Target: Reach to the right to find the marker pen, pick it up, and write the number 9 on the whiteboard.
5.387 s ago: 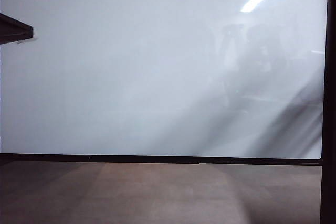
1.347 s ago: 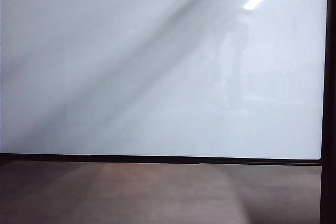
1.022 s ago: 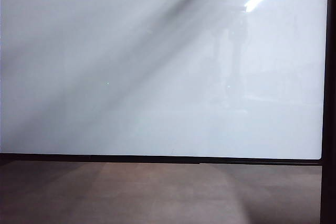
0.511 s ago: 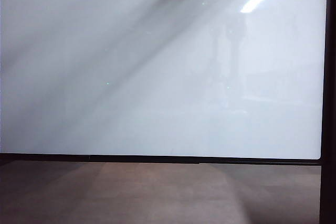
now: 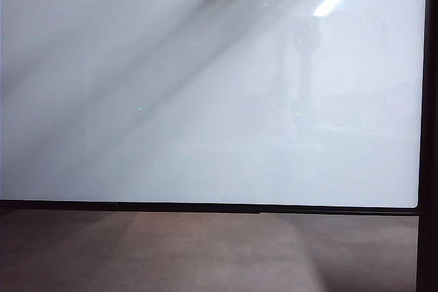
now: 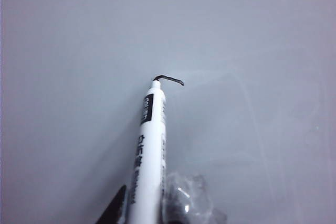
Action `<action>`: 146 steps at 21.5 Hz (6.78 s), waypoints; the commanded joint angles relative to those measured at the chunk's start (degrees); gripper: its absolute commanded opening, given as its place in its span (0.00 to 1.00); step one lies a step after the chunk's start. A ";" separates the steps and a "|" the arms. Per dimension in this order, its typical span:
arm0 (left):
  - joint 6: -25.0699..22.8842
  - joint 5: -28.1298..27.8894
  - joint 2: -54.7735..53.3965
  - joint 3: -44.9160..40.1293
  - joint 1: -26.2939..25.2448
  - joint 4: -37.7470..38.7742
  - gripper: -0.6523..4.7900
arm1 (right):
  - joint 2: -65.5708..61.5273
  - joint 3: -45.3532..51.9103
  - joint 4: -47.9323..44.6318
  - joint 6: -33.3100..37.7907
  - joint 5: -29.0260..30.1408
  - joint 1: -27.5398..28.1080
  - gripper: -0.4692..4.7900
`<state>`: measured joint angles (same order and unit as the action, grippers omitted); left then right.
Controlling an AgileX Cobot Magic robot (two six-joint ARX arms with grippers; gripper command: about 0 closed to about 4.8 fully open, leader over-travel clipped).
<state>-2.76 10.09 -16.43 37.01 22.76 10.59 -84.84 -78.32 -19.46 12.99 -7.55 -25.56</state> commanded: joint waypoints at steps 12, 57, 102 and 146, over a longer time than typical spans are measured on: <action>0.17 0.24 -0.22 0.11 0.00 -0.37 0.11 | 0.17 -0.35 -0.09 -0.11 -0.48 0.02 0.08; 0.17 0.24 -0.22 0.09 0.00 -0.35 0.11 | 2.25 4.15 5.11 0.07 -4.35 4.13 0.09; 0.20 0.63 -0.11 0.07 0.00 -0.35 0.11 | 1.09 -1.90 4.46 -1.42 3.39 3.69 0.09; 0.17 0.63 -0.17 -0.02 0.00 -0.33 0.11 | 2.64 12.74 7.34 1.62 5.99 8.15 0.09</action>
<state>-2.76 10.37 -16.56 36.97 22.74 10.76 -82.19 -65.34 -11.20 14.35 -1.32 -16.91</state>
